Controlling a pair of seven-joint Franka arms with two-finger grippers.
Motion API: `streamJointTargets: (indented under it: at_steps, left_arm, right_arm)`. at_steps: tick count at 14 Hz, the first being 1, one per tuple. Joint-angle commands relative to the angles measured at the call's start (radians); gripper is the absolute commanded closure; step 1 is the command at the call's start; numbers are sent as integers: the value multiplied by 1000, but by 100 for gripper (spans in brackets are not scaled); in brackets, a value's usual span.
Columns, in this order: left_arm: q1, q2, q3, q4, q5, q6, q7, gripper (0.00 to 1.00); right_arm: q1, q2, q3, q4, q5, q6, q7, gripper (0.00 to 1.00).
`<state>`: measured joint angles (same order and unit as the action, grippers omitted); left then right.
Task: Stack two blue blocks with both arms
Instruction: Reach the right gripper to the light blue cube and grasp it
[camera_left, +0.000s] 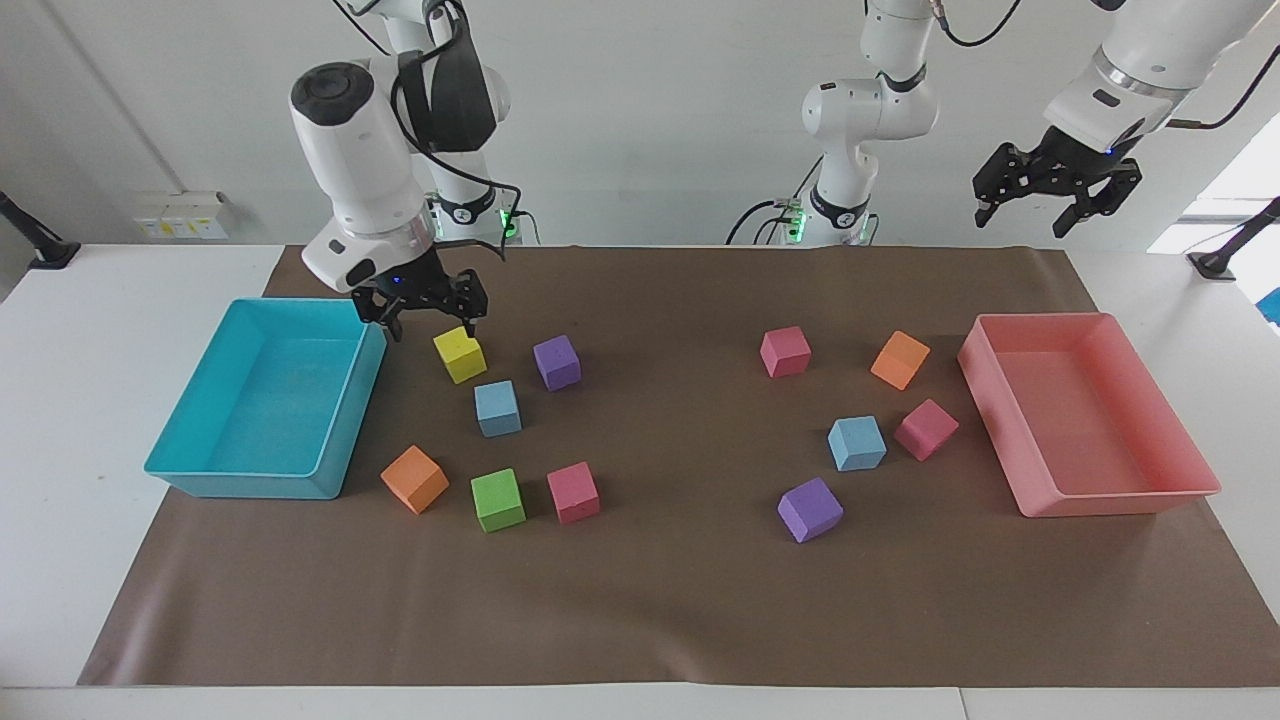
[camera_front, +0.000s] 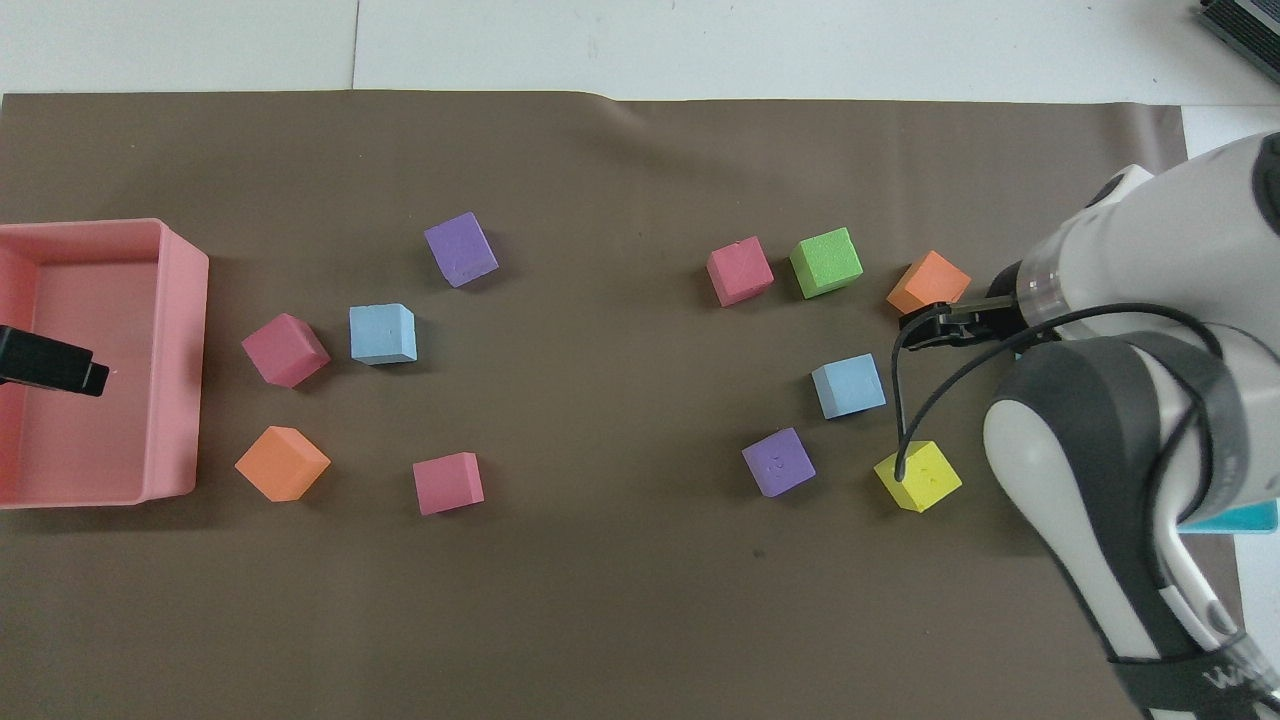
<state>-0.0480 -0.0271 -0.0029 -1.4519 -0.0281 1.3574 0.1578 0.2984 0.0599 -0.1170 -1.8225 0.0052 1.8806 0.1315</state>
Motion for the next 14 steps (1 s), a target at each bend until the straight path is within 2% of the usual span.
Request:
streamJointTargets:
  at_steps: [1, 7, 14]
  left_arm:
    - [8, -30, -2, -35, -4, 6, 8, 0]
    - [-3, -30, -3, -35, -6, 3, 6, 0]
    - [-4, -33, -5, -42, -6, 12, 2, 0]
  right_arm:
    - [22, 9, -3, -115, 1, 135, 39, 0]
    - [41, 64, -1, -225, 7, 290, 33, 0]
    - [42, 152, 0, -280, 16, 432, 26, 0]
